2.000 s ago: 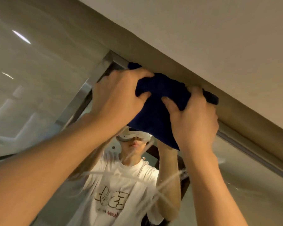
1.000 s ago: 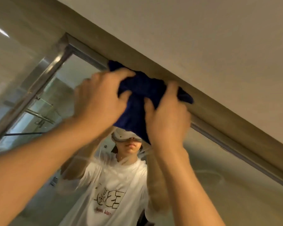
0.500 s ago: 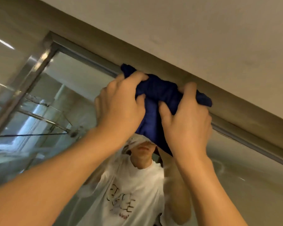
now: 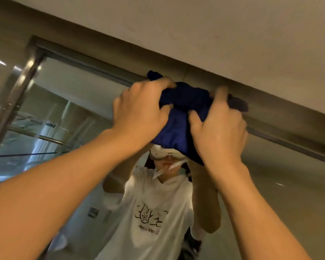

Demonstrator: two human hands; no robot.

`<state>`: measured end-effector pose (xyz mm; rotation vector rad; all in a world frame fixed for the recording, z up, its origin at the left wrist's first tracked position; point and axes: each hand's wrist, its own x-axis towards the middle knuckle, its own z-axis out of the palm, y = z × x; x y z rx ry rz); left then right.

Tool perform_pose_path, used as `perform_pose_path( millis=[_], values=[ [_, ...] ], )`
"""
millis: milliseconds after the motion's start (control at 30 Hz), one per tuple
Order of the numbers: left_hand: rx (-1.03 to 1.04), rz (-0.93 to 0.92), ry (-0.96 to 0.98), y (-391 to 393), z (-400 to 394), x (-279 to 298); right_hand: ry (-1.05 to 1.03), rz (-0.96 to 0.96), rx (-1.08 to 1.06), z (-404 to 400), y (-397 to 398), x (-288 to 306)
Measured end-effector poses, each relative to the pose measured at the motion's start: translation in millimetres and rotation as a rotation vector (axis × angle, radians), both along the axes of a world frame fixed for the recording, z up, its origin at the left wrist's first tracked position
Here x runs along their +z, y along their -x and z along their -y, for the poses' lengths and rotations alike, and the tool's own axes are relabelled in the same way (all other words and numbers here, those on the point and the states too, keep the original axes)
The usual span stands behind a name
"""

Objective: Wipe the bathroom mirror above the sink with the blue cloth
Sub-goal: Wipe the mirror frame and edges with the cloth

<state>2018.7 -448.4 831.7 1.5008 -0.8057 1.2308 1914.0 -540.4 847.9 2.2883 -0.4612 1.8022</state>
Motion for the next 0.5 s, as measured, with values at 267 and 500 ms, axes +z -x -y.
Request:
perform_pose_path(
  millis=[267,500],
  values=[
    [-0.079,0.059,0.051,-2.0,5.2,-4.2,0.057,0.006,0.036,9.8,2.5,-2.9],
    [-0.079,0.1,-0.002,58.7,74.6,-3.2,-0.02,0.019,-0.063,62.1,70.8,-4.7]
  ],
)
